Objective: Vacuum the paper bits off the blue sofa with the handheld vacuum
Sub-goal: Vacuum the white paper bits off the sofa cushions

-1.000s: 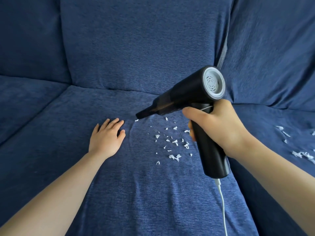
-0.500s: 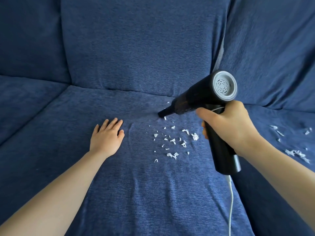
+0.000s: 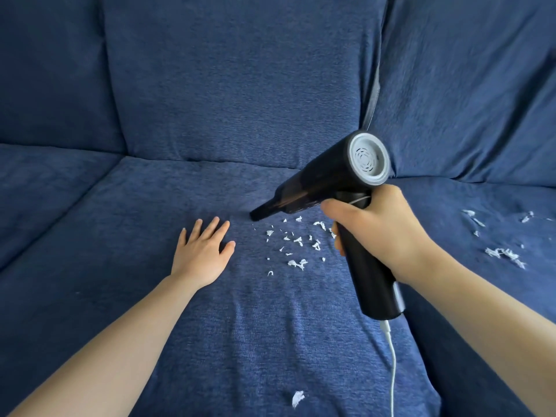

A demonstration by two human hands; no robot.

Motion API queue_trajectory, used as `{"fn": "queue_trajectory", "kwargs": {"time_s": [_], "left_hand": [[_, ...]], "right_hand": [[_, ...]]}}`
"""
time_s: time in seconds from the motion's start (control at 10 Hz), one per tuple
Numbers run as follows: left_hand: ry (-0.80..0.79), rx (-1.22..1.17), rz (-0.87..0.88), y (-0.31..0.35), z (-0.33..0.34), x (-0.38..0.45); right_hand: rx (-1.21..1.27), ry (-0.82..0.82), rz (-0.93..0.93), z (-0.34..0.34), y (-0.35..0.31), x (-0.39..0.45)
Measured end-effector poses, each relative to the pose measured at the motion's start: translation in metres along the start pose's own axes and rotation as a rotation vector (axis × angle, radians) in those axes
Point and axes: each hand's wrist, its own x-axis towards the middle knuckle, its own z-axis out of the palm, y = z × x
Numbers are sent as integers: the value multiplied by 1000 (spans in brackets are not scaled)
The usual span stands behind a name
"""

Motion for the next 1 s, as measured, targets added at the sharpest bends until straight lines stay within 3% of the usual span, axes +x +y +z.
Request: {"fn": "queue_trajectory", "kwargs": {"time_s": [0.4, 0.7, 1.0], "left_hand": [[38, 23, 0, 0, 3, -3], [60, 25, 8, -1, 4, -4], [63, 34, 5, 0, 5, -5]], "right_hand": [[-69, 55, -1, -21, 7, -11], [-93, -52, -47, -12, -1, -22], [-112, 75, 9, -28, 8, -16]]}}
